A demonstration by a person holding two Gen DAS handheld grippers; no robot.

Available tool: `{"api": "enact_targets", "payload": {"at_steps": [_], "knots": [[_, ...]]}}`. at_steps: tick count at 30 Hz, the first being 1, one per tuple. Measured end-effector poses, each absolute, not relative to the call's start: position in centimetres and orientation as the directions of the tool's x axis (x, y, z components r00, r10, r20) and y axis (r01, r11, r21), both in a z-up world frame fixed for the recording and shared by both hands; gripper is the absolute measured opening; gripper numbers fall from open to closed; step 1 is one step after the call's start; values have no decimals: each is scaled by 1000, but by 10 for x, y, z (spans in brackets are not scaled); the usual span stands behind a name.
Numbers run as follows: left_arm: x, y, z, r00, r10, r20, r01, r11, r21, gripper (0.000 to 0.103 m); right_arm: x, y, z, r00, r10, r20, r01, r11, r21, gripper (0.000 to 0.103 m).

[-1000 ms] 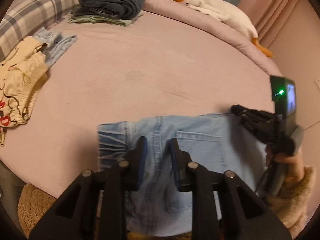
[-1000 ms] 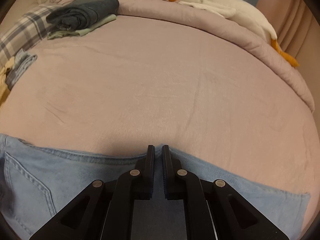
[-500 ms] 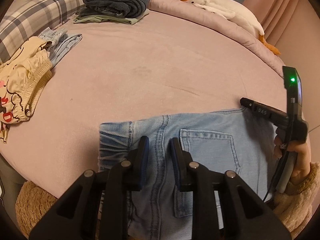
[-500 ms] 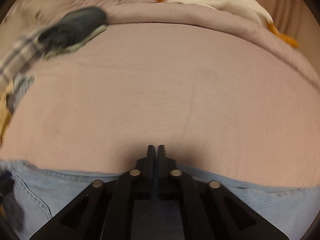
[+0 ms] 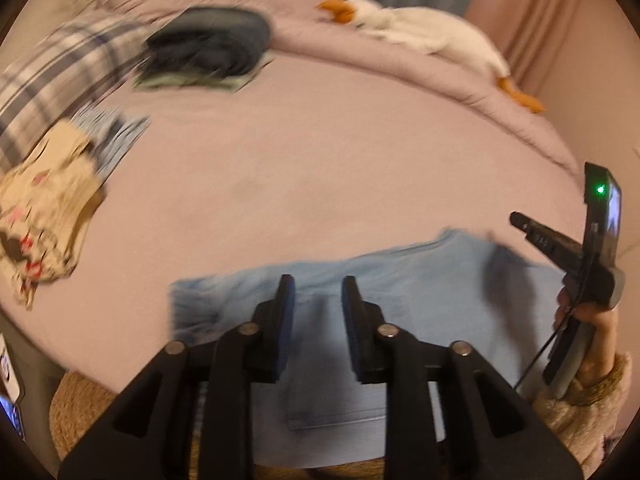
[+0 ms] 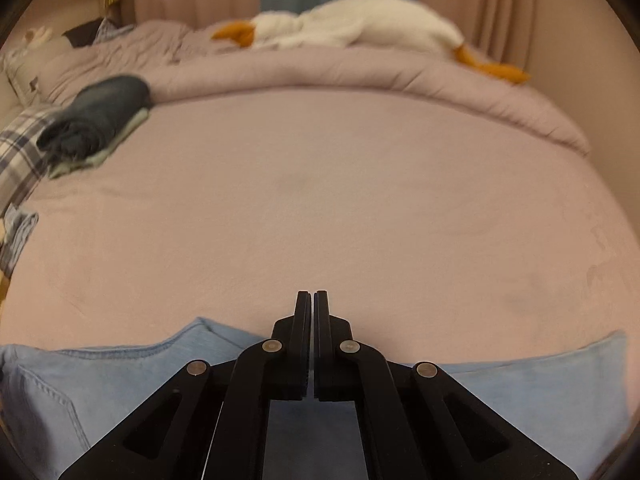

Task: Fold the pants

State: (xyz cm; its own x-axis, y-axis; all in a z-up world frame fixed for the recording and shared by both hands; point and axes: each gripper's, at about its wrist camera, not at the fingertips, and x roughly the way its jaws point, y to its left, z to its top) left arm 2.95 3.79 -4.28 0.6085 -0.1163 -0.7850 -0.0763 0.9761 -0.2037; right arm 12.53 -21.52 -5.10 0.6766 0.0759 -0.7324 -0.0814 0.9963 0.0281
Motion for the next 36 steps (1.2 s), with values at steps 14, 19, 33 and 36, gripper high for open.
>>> {"api": "enact_targets", "payload": {"at_steps": [14, 19, 33, 36], "knots": [[86, -83, -67, 488, -302, -819, 189, 953, -238, 41, 82, -352, -46, 658, -42, -752, 198, 973, 120, 0], [108, -100, -85, 433, -313, -845, 209, 947, -244, 41, 74, -397, -63, 612, -88, -786, 318, 937, 143, 0], [132, -105, -120, 364, -305, -880, 175, 951, -257, 42, 64, -441, -104, 531, -77, -844, 437, 878, 195, 0], [132, -101, -120, 365, -330, -871, 172, 943, -285, 42, 63, -440, -102, 530, -82, -844, 443, 876, 193, 0]]}}
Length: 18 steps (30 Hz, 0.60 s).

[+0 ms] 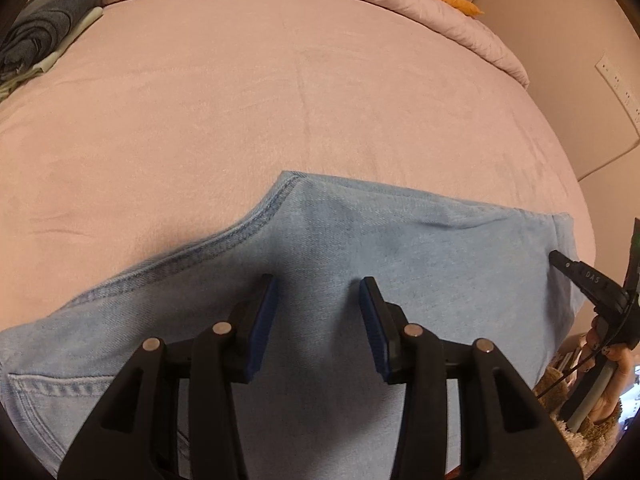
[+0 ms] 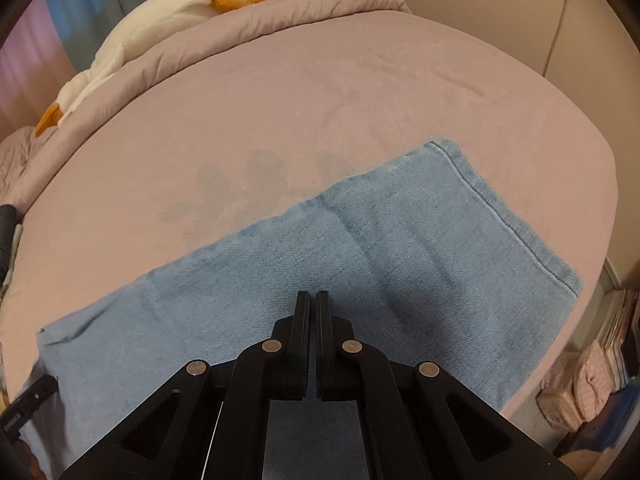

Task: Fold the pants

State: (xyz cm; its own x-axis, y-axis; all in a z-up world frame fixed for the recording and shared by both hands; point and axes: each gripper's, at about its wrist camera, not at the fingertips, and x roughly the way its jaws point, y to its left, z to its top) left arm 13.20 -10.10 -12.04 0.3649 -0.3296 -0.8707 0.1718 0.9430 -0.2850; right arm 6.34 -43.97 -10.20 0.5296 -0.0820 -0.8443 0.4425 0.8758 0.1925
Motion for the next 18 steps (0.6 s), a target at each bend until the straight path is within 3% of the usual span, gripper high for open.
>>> {"api": "enact_targets", "payload": {"at_steps": [7, 12, 18], "knots": [[128, -103, -120, 379, -329, -865, 171, 943, -284, 43, 47, -450, -104, 526, -94, -845, 473, 858, 199, 0], [127, -103, -120, 387, -321, -864, 179, 946, -272, 43, 34, -469, -112, 550, -16, -835, 482, 823, 301, 0], [113, -106, -111, 375, -271, -887, 146, 962, -232, 41, 29, -473, -115, 564, -12, -826, 497, 803, 328, 0]]}}
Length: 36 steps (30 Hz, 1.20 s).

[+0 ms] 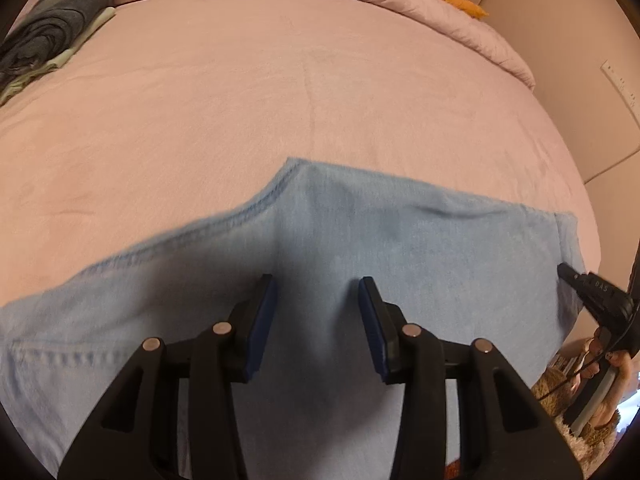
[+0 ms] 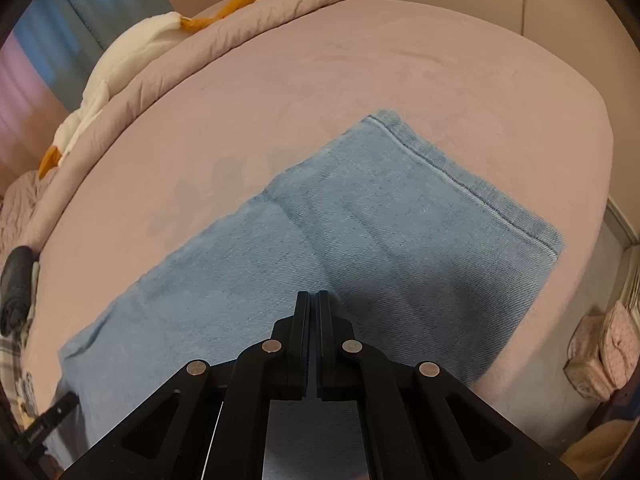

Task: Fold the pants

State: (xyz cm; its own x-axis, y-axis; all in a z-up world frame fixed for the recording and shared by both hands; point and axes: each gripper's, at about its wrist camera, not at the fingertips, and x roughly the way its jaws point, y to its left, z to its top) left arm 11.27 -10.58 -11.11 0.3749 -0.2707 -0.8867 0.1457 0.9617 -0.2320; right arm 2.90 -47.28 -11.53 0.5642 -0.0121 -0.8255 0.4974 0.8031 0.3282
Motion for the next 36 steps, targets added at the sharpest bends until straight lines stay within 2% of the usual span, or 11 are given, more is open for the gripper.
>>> {"api": "enact_targets", "payload": {"at_steps": [10, 13, 21, 26, 36], "knots": [[81, -130, -94, 363, -364, -858, 260, 923, -282, 43, 29, -470, -112, 554, -58, -831, 508, 814, 281, 0], [85, -131, -111, 326, -340, -882, 254, 930, -264, 42, 26, -472, -107, 519, -189, -834, 581, 793, 182, 0], [84, -121, -126, 325, -378, -867, 233, 920, -314, 43, 30, -475, -109, 519, -166, -839, 582, 787, 205, 0], [85, -129, -125, 331, -396, -856, 262, 910, -320, 52, 31, -475, -109, 513, -171, -841, 586, 786, 198, 0], [85, -126, -125, 325, -426, -844, 263, 898, -352, 53, 24, -476, -107, 509, -167, -844, 584, 788, 196, 0]]}}
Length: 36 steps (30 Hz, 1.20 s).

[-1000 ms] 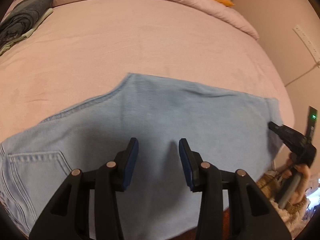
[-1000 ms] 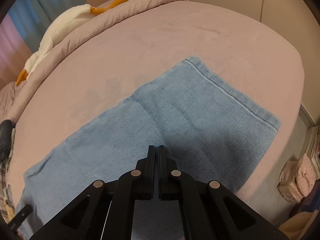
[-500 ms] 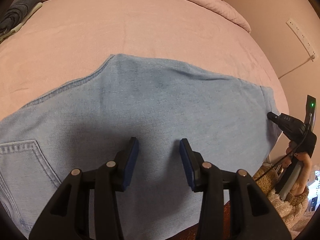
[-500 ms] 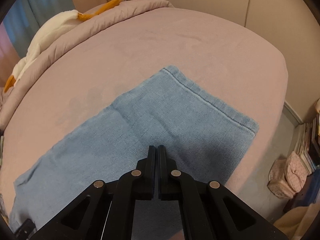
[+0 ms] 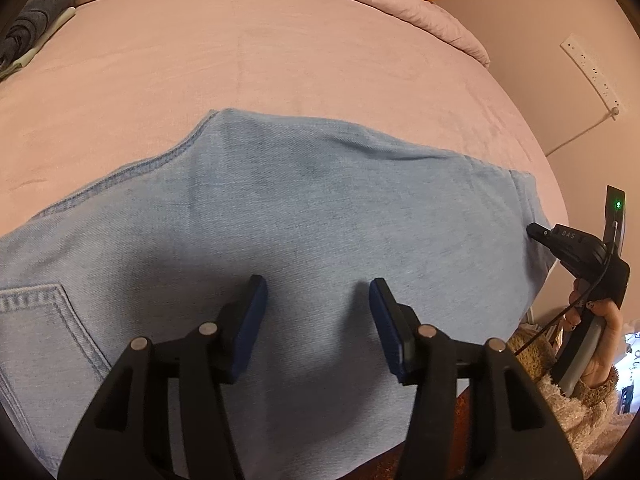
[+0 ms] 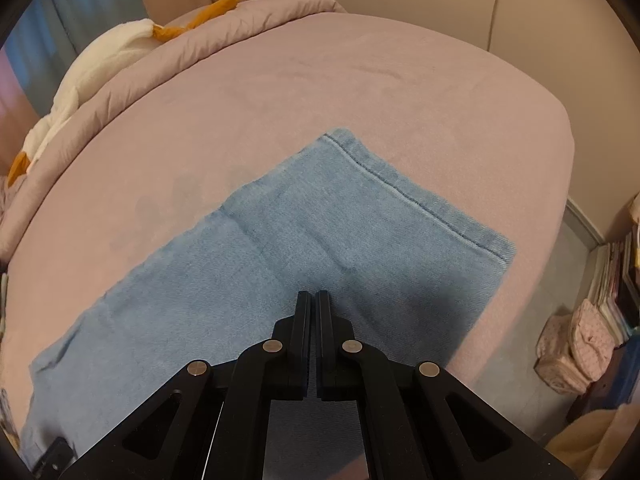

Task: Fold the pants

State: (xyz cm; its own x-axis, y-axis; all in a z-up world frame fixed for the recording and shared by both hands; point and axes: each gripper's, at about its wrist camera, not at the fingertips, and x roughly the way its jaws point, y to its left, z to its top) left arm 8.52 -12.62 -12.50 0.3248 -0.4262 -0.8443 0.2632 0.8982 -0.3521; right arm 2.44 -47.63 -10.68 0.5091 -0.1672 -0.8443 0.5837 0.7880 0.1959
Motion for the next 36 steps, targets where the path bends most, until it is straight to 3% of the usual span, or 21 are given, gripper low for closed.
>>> {"api": "enact_targets", "payload": {"at_steps": [4, 9, 22, 26, 36], "knots": [[86, -122, -125, 318, -444, -837, 249, 891, -378, 53, 16, -482, -103, 485, -224, -846, 620, 770, 151, 0], [84, -124, -124, 324, -435, -840, 253, 896, -366, 53, 8, -501, -112, 500, -161, -851, 638, 733, 236, 0], [84, -129, -126, 338, -422, -841, 250, 902, -352, 53, 9, -497, -111, 490, -170, -855, 640, 736, 220, 0], [82, -137, -126, 349, -413, -841, 259, 905, -337, 62, 12, -497, -114, 475, -176, -862, 646, 735, 206, 0], [74, -145, -128, 399, -377, -836, 293, 916, -273, 65, 12, -497, -115, 472, -176, -864, 647, 735, 204, 0]]}}
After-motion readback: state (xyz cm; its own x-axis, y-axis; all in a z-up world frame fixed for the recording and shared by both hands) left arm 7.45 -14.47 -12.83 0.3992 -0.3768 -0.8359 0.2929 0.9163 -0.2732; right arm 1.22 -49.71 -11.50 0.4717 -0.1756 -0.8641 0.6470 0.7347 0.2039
